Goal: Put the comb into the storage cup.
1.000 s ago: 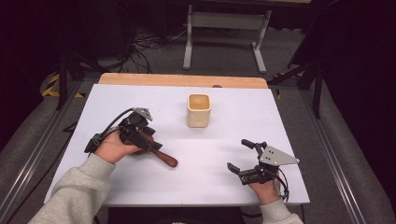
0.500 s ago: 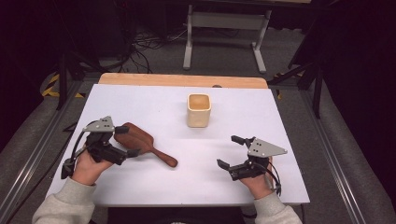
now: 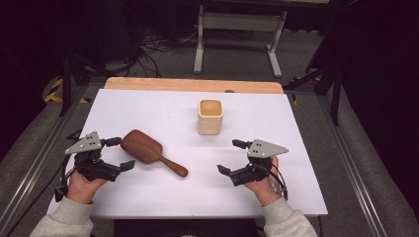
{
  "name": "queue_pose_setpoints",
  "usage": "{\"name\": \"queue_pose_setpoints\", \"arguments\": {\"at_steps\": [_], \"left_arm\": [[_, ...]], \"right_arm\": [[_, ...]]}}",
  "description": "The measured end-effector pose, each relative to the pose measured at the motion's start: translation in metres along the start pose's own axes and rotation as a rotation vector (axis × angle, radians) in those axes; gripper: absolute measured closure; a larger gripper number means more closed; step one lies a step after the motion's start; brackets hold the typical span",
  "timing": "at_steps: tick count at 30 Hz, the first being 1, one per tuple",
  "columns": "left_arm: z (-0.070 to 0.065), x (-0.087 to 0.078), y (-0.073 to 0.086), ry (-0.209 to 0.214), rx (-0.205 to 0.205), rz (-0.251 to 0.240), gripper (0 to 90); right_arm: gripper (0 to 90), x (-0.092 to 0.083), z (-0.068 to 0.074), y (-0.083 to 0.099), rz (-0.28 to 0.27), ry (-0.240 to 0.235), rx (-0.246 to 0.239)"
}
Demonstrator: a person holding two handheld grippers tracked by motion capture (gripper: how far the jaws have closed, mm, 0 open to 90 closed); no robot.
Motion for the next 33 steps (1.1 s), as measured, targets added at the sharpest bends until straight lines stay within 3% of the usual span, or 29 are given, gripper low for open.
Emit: {"name": "queue_pose_setpoints", "arguments": {"at_steps": [3,7,9,14,17,21,27,33], "left_arm": [[0.002,-0.007,0.004,-0.02,-0.007,-0.008,0.7],[0.004,-0.018,0.009,-0.038,-0.031,-0.027,0.7],[0.005,-0.022,0.011,-0.043,-0.043,-0.036,0.8],[0.006,-0.028,0.013,-0.053,-0.044,-0.044,0.7],[0.008,-0.032,0.014,-0.065,-0.047,-0.054,0.7],[0.011,-0.034,0.016,-0.07,-0.051,-0.054,0.8],[0.013,-0.032,0.016,-0.072,-0.048,-0.057,0.8],[0.013,-0.032,0.016,-0.069,-0.048,-0.066,0.8]], "right_arm": [[0.5,0.011,0.002,-0.002,0.026,0.021,0.022],[0.2,0.023,0.01,-0.011,0.032,-0.009,0.031],[0.2,0.029,0.013,-0.017,0.027,-0.027,0.062],[0.3,0.046,0.021,-0.022,0.079,-0.038,0.084],[0.3,0.055,0.024,-0.026,0.097,-0.017,0.038],[0.4,0.066,0.034,-0.031,0.112,-0.034,-0.02],[4.4,0.083,0.046,-0.032,0.155,-0.052,-0.074],[8.0,0.096,0.055,-0.035,0.179,-0.077,-0.097]]}}
Point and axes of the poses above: each handheld gripper's, and its own axes: x roughly forward along the jaws, y roughly out of its underside, z roughly to its left, the point moved 9 cm from there along x, roughly forward along the jaws, and after that the axes turned 10 degrees about y, right-handed, at the moved point
